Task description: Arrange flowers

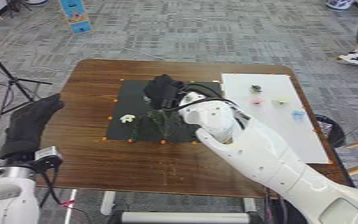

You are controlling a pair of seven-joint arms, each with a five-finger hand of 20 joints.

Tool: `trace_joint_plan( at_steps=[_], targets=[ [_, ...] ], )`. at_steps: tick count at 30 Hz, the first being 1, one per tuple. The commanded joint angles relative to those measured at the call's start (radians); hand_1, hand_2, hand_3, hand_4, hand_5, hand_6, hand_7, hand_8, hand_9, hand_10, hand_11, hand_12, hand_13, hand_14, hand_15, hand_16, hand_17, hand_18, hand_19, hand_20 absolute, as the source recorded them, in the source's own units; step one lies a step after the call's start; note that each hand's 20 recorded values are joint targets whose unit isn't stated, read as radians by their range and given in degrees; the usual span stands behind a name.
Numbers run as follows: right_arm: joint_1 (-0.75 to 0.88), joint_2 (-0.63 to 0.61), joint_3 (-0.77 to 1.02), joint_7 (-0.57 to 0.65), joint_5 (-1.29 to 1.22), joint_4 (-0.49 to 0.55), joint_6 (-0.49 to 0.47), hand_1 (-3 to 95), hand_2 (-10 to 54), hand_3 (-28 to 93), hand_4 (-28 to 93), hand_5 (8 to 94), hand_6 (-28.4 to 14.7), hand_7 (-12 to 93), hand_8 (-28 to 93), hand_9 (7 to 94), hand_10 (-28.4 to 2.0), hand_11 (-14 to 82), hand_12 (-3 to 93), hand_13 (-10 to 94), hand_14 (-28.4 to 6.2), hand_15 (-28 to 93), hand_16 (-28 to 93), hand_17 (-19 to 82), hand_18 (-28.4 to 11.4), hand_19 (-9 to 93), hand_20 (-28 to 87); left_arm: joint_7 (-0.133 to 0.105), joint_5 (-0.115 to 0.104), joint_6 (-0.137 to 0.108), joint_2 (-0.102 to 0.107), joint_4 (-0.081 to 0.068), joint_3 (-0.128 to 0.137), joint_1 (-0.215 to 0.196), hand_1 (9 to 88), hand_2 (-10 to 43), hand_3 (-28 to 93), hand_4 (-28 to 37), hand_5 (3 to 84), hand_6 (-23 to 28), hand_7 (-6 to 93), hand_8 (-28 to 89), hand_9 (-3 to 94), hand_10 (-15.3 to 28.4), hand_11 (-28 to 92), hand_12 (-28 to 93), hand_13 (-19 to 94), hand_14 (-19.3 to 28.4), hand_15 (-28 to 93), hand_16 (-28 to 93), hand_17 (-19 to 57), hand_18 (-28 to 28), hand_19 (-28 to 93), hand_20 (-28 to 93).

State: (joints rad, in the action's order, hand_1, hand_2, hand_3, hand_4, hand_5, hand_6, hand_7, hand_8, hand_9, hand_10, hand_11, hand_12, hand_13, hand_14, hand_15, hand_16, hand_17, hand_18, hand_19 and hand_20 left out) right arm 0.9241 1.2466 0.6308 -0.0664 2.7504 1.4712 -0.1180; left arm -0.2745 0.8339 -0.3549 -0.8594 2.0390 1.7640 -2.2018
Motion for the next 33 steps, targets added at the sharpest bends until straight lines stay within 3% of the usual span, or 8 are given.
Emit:
trace_joint_plan(
  at_steps=[1, 2, 4, 13, 21, 33],
  targets=[
    [0.034, 0.092, 0.052, -0.078, 0.12, -0.06, -0.004, 56.2, 1.6, 50, -17, 78.5, 0.8, 19, 14, 90.9, -9.0, 43.0, 33.4, 88, -4.7, 69, 43, 58, -20.3, 93, 65, -0.018, -0.002, -0.009, -0.016, 0.008, -0.006, 0.009, 23.1, -0.4, 73, -27.0, 50.5, 5.4, 12.0, -8, 47.9, 13.3, 17, 11, 33, 12.5, 9, -1, 6.8, 7.4, 4, 16],
    [0.039, 0.104, 0.063, -0.086, 0.135, -0.071, 0.001, 56.3, 1.6, 50, -17, 78.5, 0.8, 19, 14, 90.9, -8.9, 43.3, 33.5, 88, -4.7, 70, 43, 58, -20.3, 93, 66, -0.012, -0.001, -0.006, -0.013, 0.003, -0.012, 0.024, 23.1, -0.4, 73, -26.9, 50.5, 5.4, 12.0, -8, 47.9, 13.3, 17, 11, 33, 12.5, 9, -1, 6.8, 7.4, 4, 16],
    [0.046, 0.125, 0.074, -0.098, 0.163, -0.089, 0.018, 56.6, 1.8, 49, -17, 78.2, 1.0, 20, 13, 90.7, -8.9, 44.2, 33.8, 88, -4.7, 70, 43, 58, -20.3, 93, 66, -0.023, -0.006, 0.003, -0.016, 0.003, -0.005, 0.013, 23.0, -0.4, 73, -26.9, 50.5, 5.3, 12.0, -8, 47.9, 13.3, 17, 11, 33, 12.5, 9, -1, 6.8, 7.4, 4, 16],
    [0.107, 0.262, 0.197, -0.163, 0.323, -0.208, 0.081, 56.6, 2.1, 48, -17, 77.1, 2.1, 21, 11, 90.5, -8.6, 47.8, 34.5, 87, -5.2, 74, 44, 59, -20.6, 93, 69, -0.02, -0.005, 0.015, -0.017, -0.001, -0.02, 0.033, 23.0, -0.5, 74, -26.9, 50.6, 5.4, 12.0, -8, 47.9, 13.3, 17, 11, 33, 12.5, 9, -1, 6.8, 7.4, 4, 16],
    [0.127, 0.313, 0.279, -0.192, 0.455, -0.279, 0.143, 56.8, 2.5, 47, -18, 77.1, 2.7, 21, 9, 90.8, -8.5, 49.4, 34.7, 88, -5.6, 76, 44, 60, -21.0, 93, 71, -0.022, -0.007, 0.028, -0.023, 0.0, -0.013, 0.031, 23.0, -0.3, 73, -26.9, 50.6, 5.3, 12.1, -8, 47.8, 13.2, 17, 11, 33, 12.5, 9, -1, 6.8, 7.4, 4, 16],
    [0.142, 0.328, 0.297, -0.17, 0.506, -0.304, 0.121, 55.8, 1.8, 48, -17, 77.0, 3.7, 21, 6, 91.4, -8.7, 50.6, 34.6, 88, -5.8, 77, 44, 61, -21.4, 93, 72, -0.029, -0.012, 0.034, -0.027, -0.006, -0.019, 0.033, 22.8, -0.4, 73, -26.8, 50.5, 5.3, 12.0, -8, 47.8, 13.3, 17, 11, 33, 12.5, 9, -1, 6.7, 7.4, 4, 16]
  ],
)
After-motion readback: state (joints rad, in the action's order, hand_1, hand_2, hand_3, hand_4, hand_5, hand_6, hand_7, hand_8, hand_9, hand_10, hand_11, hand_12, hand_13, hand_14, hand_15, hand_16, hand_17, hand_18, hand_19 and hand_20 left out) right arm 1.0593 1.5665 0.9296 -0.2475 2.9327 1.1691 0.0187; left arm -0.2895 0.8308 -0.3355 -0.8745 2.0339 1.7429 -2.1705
